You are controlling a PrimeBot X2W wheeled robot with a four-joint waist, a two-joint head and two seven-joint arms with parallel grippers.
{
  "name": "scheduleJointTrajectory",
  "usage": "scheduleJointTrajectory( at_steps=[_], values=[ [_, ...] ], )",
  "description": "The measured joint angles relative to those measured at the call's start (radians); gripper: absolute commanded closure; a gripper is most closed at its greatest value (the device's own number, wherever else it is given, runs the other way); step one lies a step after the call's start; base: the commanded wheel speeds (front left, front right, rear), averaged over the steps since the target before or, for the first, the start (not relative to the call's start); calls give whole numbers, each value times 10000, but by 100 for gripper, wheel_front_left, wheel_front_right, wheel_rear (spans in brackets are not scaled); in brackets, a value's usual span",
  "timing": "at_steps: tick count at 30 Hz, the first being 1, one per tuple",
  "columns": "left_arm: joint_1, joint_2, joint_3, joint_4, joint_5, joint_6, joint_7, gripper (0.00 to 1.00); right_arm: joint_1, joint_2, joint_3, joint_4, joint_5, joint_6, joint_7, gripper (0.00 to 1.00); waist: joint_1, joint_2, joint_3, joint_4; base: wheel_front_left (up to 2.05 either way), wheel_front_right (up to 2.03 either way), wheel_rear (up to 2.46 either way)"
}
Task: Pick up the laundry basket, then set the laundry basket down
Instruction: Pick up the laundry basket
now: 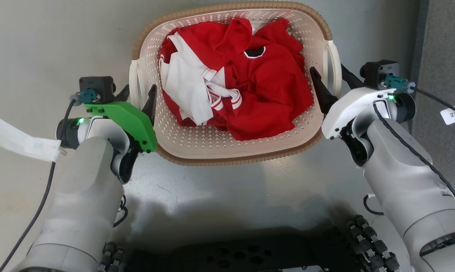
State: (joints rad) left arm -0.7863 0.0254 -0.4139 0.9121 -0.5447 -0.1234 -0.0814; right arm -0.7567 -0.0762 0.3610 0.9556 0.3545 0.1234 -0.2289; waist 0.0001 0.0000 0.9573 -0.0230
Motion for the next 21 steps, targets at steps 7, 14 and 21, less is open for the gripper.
scheduleJointTrajectory(
  at_steps=[7, 14, 21],
  values=[
    [-140, -77, -384, 211, -414, -2, -31, 100, -174, 75, 270, 301, 196, 31, -54, 100, 0, 0, -59, 1, 0, 0, 0],
    [-180, -92, -679, 529, -692, 2, -90, 100, -243, 153, 546, 566, 550, -6, -96, 100, 0, 0, -241, -18, 0, 0, 0],
    [-179, -94, -961, 819, -974, 2, -178, 100, -239, 163, 738, 744, 855, -4, -125, 100, -1, 0, -663, -50, 0, 0, 0]
  ],
)
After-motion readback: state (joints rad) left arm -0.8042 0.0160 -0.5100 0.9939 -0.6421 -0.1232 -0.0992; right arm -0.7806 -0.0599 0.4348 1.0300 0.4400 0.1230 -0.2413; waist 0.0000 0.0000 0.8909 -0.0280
